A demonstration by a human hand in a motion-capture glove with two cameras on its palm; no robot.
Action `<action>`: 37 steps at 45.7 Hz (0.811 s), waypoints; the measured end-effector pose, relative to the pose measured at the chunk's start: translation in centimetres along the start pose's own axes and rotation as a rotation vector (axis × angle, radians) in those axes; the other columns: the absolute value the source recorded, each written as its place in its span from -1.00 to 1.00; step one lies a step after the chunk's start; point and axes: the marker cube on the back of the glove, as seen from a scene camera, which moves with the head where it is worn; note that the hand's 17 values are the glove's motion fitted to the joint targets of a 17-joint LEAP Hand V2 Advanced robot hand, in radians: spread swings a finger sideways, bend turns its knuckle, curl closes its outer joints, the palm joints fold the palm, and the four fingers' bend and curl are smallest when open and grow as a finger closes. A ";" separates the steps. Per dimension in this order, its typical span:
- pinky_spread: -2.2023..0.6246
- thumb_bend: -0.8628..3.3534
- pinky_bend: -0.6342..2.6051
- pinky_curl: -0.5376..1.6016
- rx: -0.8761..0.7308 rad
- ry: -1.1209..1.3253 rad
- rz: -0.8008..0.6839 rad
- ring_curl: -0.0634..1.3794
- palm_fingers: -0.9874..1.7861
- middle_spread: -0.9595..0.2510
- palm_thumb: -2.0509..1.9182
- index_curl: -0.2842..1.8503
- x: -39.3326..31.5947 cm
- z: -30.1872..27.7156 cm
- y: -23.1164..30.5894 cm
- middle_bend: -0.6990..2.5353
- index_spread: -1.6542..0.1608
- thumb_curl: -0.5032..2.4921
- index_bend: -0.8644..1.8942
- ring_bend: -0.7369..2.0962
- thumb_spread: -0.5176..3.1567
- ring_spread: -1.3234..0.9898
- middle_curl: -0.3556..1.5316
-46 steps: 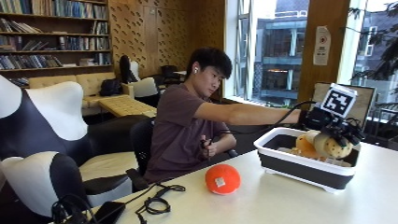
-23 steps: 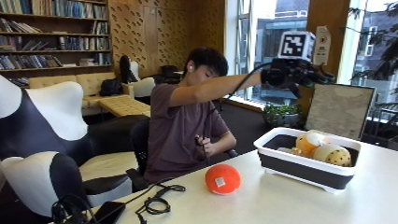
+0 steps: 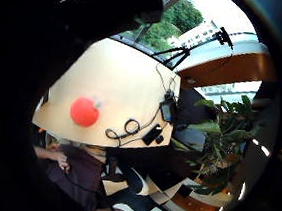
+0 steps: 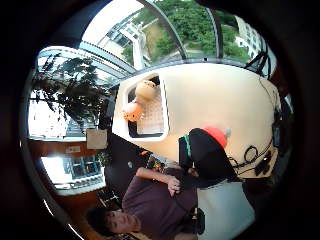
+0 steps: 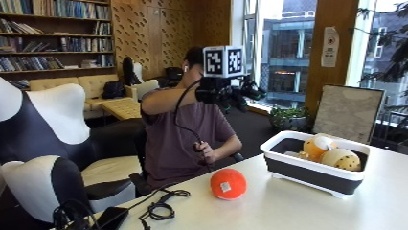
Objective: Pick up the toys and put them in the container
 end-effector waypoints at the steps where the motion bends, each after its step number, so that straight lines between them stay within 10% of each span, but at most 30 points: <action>1: 0.61 -0.60 -0.02 -0.17 -0.009 0.000 -0.003 -0.45 -0.43 0.56 0.17 -0.45 0.4 1.0 0.4 -0.49 0.51 -0.35 -0.30 -0.23 -0.01 0.19 -0.32; 22: 0.62 -0.62 0.02 -0.16 -0.399 0.033 -0.068 -0.44 -0.48 0.61 0.09 -0.54 0.0 27.3 5.7 -0.50 0.56 -0.40 -0.35 -0.23 -0.05 0.20 -0.38; 37: 0.41 -0.52 0.13 -0.15 -0.075 -0.033 -0.089 -0.26 0.15 0.49 0.24 -0.62 -1.5 28.7 3.6 -0.35 0.55 -0.34 -0.26 0.21 -0.02 -0.01 -0.32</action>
